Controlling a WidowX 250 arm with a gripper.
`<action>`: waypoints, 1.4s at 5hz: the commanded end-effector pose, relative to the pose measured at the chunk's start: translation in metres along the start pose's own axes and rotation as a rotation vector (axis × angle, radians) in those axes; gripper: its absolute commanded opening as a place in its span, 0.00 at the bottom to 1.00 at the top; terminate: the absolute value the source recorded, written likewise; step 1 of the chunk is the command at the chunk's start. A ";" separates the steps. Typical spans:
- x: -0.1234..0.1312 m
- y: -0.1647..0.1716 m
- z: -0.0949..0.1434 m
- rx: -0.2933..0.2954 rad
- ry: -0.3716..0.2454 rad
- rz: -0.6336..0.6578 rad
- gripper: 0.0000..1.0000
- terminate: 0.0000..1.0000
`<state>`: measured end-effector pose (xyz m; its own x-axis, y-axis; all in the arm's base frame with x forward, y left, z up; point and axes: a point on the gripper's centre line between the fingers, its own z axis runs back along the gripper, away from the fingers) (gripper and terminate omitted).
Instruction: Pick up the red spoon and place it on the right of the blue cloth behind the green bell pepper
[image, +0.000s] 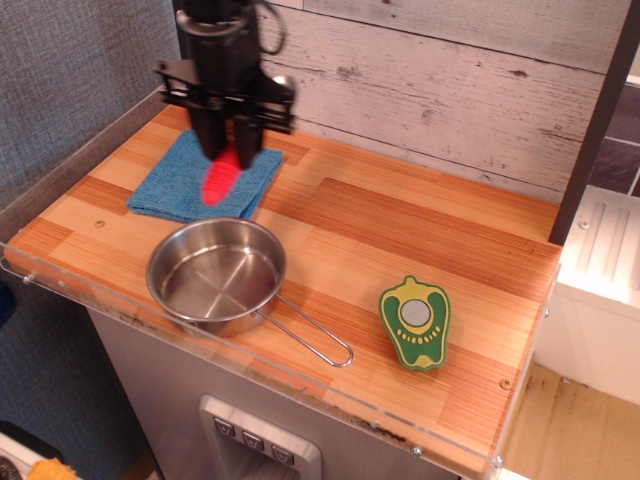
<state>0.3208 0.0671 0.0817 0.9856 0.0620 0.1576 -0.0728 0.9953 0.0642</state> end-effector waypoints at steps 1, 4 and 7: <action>0.006 -0.065 0.019 -0.018 -0.068 -0.063 0.00 0.00; 0.014 -0.101 -0.026 0.009 0.015 -0.042 0.00 0.00; 0.003 -0.123 -0.050 -0.013 0.067 -0.079 0.00 0.00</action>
<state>0.3399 -0.0475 0.0173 0.9984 -0.0005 0.0574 -0.0033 0.9979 0.0654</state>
